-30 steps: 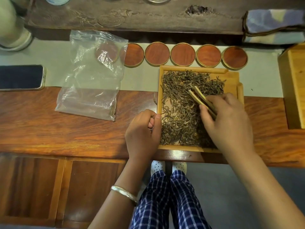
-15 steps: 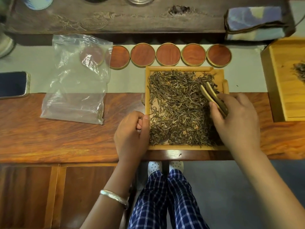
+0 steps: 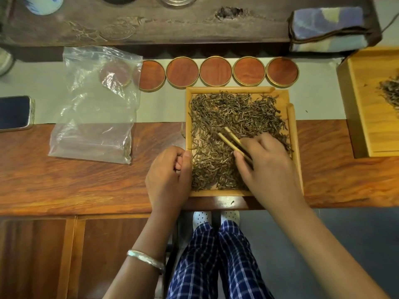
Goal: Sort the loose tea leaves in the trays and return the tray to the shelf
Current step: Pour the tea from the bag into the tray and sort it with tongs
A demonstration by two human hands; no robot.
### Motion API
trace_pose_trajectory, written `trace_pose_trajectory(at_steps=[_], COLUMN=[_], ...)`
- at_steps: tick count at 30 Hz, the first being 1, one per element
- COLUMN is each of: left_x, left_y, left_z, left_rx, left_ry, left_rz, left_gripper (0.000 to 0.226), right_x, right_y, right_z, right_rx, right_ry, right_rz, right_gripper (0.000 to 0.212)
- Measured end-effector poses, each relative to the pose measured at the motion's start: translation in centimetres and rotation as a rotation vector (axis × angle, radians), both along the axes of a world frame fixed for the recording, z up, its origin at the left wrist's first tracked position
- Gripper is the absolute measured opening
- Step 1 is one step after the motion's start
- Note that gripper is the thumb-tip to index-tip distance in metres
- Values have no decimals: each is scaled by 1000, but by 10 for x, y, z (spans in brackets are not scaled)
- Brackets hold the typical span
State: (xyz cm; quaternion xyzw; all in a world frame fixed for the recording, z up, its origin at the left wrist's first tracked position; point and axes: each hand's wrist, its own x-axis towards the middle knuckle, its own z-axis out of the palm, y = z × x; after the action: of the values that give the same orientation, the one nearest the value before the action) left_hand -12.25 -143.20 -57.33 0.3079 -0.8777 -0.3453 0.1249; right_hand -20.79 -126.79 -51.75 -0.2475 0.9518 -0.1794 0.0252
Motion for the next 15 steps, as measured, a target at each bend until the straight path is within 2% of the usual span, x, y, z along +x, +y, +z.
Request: trace_pose_trajectory(at_steps=[12, 15], left_x=[1, 2], left_y=[0, -1], left_z=[-3, -3], left_rx=[-57, -66], left_ry=[87, 92], left_rz=[-30, -32], left_gripper=[23, 22], right_x=[6, 0], right_y=[-16, -8], right_z=[0, 2], right_rx=[16, -22], right_ry=[8, 50], right_rz=[23, -33], right_gripper=[25, 26])
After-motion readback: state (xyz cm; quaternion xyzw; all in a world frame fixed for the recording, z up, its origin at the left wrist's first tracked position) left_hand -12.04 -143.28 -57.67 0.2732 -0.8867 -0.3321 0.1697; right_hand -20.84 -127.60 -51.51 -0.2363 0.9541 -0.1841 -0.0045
